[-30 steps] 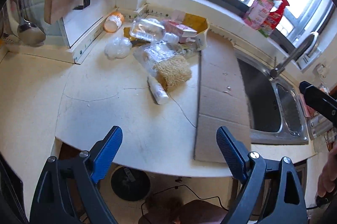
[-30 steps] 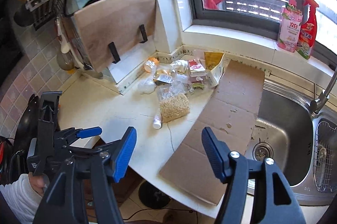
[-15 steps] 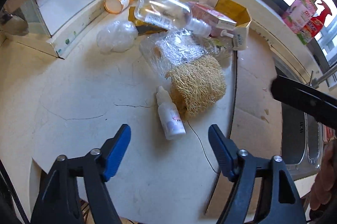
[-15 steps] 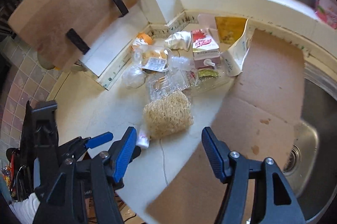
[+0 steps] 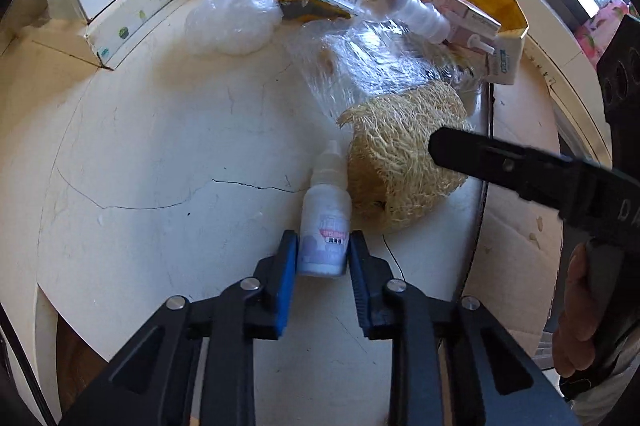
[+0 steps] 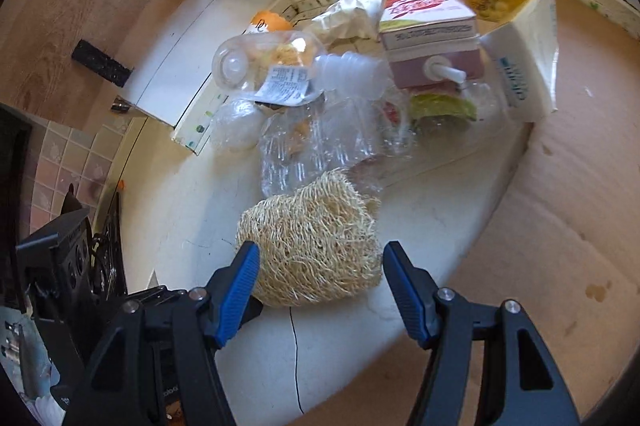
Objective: Collect trash
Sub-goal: 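Grasp the white dropper bottle with the left tool while the right grasps the noodle bundle, then carry both items over the bin and open both tools to drop them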
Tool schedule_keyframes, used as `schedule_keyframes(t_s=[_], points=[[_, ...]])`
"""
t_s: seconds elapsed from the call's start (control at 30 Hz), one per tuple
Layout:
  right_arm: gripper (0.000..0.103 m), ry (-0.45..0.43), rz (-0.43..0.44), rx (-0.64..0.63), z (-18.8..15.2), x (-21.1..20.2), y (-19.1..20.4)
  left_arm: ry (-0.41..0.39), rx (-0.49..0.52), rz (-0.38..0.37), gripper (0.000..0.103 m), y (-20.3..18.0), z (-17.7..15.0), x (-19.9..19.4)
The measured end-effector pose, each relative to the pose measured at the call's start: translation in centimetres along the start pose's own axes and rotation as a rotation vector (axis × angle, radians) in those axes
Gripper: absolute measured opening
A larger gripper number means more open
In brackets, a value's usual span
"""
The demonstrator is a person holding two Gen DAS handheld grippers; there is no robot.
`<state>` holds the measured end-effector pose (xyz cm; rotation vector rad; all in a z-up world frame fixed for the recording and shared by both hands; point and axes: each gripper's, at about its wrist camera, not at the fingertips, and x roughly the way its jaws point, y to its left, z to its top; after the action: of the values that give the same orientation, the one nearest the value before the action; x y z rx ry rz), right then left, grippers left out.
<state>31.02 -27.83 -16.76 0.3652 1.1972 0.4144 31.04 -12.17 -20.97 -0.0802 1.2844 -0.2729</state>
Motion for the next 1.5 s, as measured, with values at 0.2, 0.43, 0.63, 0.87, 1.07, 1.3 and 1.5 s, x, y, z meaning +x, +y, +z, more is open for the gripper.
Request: schedule_keyframes(t_s=[0.2,0.43,0.63,0.87,1.07,1.3,1.5], points=[[0.020,0.003,-0.007,-0.074,-0.6,0.4,1.0,-0.019,-0.030,0.035,0.022,0.6,-0.7,-0.4],[0.008,-0.052,-0.007,-0.164,-2.2,-1.8,3.1,-0.045,-0.088,0.062,0.022,1.9,-2.5,-2.4],[0.007,-0.103,0.017,-0.181,-3.5,-4.6,4.9,-0.075,-0.113,0.071,0.022,3.1,-5.5,-5.4],[0.007,-0.163,0.042,-0.202,-5.4,-8.5,7.1,-0.099,-0.172,0.090,0.022,6.1,-9.7,-9.9],[0.007,-0.200,0.062,-0.243,-8.8,-10.5,10.8,-0.131,-0.217,0.108,0.022,9.1,-14.5,-13.3],[0.007,-0.193,0.025,-0.332,-14.8,-10.4,16.7,-0.155,-0.265,0.091,0.022,11.7,-20.5,-15.6],[0.007,-0.131,0.016,-0.390,-20.0,-8.8,20.4,-0.163,-0.275,0.082,0.022,13.0,-25.4,-16.5]])
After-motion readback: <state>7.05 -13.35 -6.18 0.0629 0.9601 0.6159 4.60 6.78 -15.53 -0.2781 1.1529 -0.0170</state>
